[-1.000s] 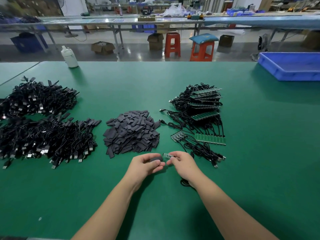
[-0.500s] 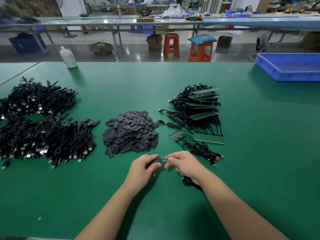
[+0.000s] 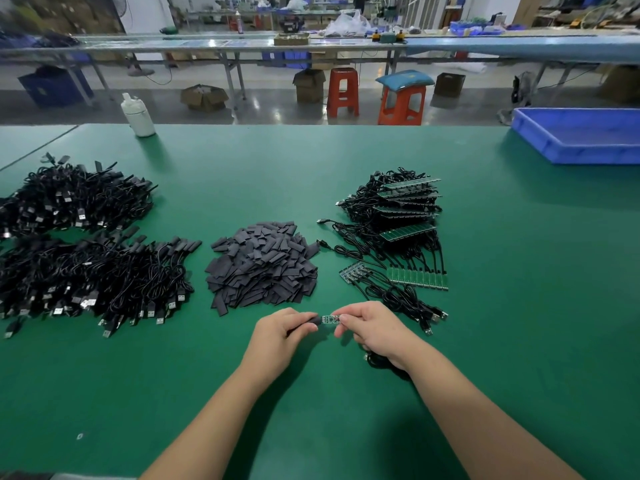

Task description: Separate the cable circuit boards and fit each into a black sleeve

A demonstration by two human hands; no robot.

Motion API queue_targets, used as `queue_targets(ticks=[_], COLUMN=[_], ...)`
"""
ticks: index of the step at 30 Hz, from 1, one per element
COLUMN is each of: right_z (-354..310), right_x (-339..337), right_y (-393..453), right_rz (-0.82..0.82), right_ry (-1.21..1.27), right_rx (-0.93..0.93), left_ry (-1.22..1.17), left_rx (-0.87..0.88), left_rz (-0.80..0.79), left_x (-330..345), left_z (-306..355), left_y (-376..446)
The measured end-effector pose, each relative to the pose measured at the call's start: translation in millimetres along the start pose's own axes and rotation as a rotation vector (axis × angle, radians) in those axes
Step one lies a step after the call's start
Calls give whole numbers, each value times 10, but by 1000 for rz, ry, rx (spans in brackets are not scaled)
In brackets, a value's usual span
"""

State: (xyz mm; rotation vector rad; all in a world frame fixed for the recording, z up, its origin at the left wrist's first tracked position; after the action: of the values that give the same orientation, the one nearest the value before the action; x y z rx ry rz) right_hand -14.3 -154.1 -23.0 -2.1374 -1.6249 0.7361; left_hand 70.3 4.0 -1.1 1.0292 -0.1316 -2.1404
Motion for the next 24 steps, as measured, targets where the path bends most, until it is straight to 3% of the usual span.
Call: queue_targets(ticks=[7, 20, 24], right_z=[40, -32, -7], right_x=[2, 31, 27], right_y=[-36, -181, -161], right_rz=[-48, -74, -94], right_ry=[71, -25, -20], right_rx=[42, 24, 46], left_ry=[133, 100, 135], left_rx=[143, 85, 166], left_rz=[-47, -42, -110], left_x=[8, 22, 39], left_z=[85, 94, 167], left_y=[-7, -19, -4])
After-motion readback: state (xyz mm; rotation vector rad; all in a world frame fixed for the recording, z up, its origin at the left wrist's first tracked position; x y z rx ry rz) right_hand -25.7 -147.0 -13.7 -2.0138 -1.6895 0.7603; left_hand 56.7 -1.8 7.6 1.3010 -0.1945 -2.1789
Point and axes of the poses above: each hand's wrist, its own y-axis towards the middle knuckle, its own x-axis out of the palm, z = x × y, the point moved 7 cm from there along y, towards the middle knuckle, and after that the axes turned 14 degrees about x, right-handed, at the moved point
